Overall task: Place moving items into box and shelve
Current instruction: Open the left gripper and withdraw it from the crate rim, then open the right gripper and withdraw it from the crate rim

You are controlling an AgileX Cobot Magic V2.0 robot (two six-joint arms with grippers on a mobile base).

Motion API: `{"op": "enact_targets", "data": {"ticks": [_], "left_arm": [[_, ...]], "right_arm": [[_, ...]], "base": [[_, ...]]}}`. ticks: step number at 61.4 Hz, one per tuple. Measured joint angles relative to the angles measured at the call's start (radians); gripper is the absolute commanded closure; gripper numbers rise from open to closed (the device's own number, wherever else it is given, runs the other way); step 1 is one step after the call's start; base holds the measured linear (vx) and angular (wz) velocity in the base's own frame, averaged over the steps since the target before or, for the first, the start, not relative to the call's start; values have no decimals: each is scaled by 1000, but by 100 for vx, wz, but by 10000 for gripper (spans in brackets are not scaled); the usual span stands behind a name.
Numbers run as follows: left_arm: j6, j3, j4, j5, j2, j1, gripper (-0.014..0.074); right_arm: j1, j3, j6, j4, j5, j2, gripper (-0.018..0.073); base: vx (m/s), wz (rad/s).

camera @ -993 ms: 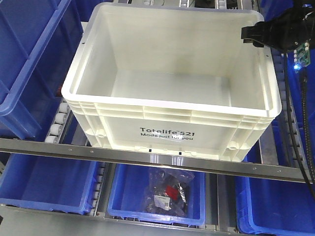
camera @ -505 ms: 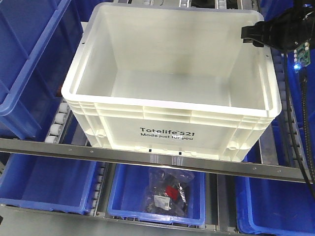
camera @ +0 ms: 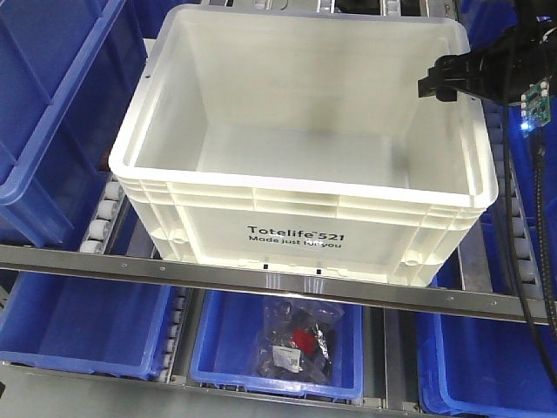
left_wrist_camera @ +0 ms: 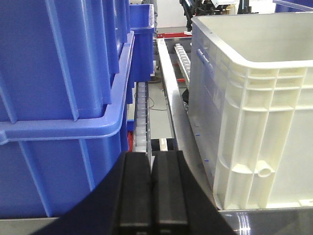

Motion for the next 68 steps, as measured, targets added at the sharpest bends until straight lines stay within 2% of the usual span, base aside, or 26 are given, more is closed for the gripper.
{"op": "enact_targets", "data": {"ticks": [19, 40, 57, 68], "left_arm": [[0, 0, 0, 0, 0, 0, 604], [0, 0, 0, 0, 0, 0, 604], [0, 0, 0, 0, 0, 0, 604], [0, 0, 0, 3, 0, 0, 604]], "right_arm": [[0, 0, 0, -3, 1, 0, 33], [0, 19, 0, -12, 17, -78, 38], [-5, 331, 16, -37, -160, -366, 38], [-95, 520, 18, -56, -221, -652, 50]], "base": [[0, 0], [0, 0], [0, 0], [0, 0]]}}
